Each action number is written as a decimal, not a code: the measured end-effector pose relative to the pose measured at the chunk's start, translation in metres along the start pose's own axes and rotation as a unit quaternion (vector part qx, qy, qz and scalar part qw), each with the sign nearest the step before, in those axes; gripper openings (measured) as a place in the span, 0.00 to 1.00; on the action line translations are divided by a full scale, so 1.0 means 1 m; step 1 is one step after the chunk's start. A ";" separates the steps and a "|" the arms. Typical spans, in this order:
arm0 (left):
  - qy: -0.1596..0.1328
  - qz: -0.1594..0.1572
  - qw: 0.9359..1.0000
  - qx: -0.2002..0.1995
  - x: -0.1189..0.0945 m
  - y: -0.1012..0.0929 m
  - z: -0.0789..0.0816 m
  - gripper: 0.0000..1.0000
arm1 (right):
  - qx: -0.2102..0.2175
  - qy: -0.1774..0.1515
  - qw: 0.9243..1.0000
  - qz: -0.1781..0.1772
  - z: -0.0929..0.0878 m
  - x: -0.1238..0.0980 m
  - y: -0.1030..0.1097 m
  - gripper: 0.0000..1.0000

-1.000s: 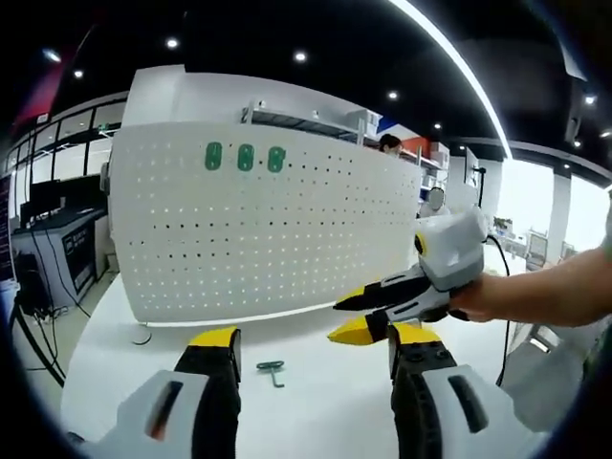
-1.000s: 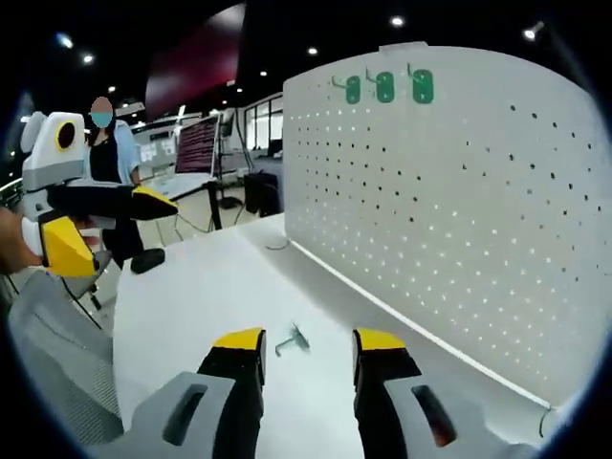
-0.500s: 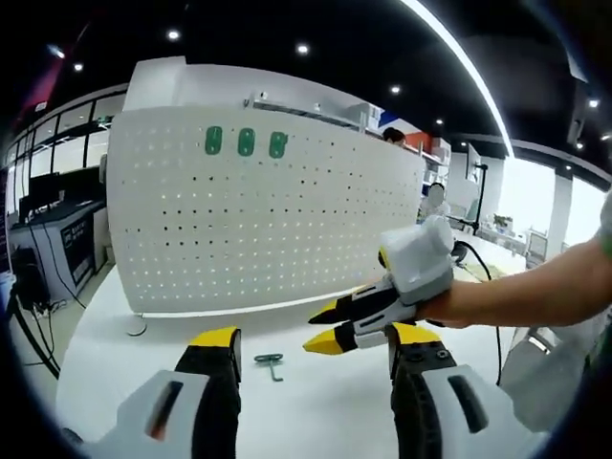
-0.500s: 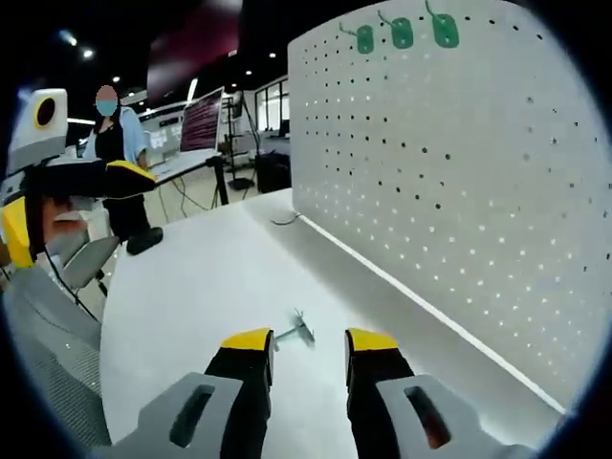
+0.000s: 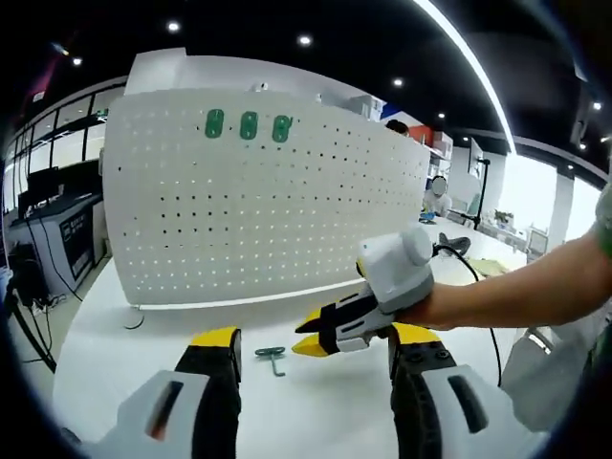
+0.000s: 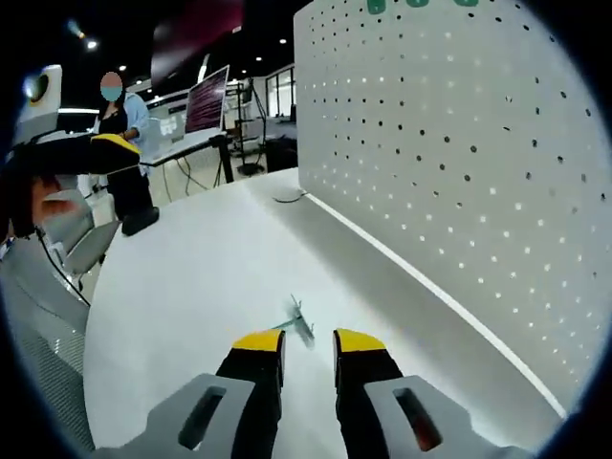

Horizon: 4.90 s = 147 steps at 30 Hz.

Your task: Insert the hook assembly into the mounting plate slot until the hook locks in place.

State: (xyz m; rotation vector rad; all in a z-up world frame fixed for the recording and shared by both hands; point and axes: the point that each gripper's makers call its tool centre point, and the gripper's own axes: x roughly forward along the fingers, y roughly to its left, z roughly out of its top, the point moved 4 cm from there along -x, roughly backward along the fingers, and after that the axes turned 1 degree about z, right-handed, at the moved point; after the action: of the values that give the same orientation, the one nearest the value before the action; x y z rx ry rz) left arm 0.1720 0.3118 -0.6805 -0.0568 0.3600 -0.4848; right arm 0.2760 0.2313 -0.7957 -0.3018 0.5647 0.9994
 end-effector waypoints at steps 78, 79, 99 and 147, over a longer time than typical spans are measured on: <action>-0.001 -0.045 0.994 0.102 0.000 -0.013 0.016 0.55 | 0.095 -0.003 0.994 0.052 0.038 -0.071 -0.004 0.00; -0.003 -0.050 0.993 0.105 0.000 -0.015 0.018 0.55 | 0.092 -0.004 0.994 0.051 0.040 -0.075 -0.003 0.00; -0.050 -0.092 0.971 0.214 -0.012 -0.049 0.053 0.45 | 0.076 -0.011 0.996 0.048 0.084 -0.148 0.024 0.00; -0.047 -0.139 0.939 0.312 -0.007 -0.065 0.033 0.03 | 0.125 0.049 0.988 0.080 0.083 -0.152 0.052 0.00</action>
State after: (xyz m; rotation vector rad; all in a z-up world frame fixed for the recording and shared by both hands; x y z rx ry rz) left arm 0.1493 0.2568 -0.6381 0.4904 0.0910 -0.8551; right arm 0.1941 0.1907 -0.6399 -0.0833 0.8054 1.0599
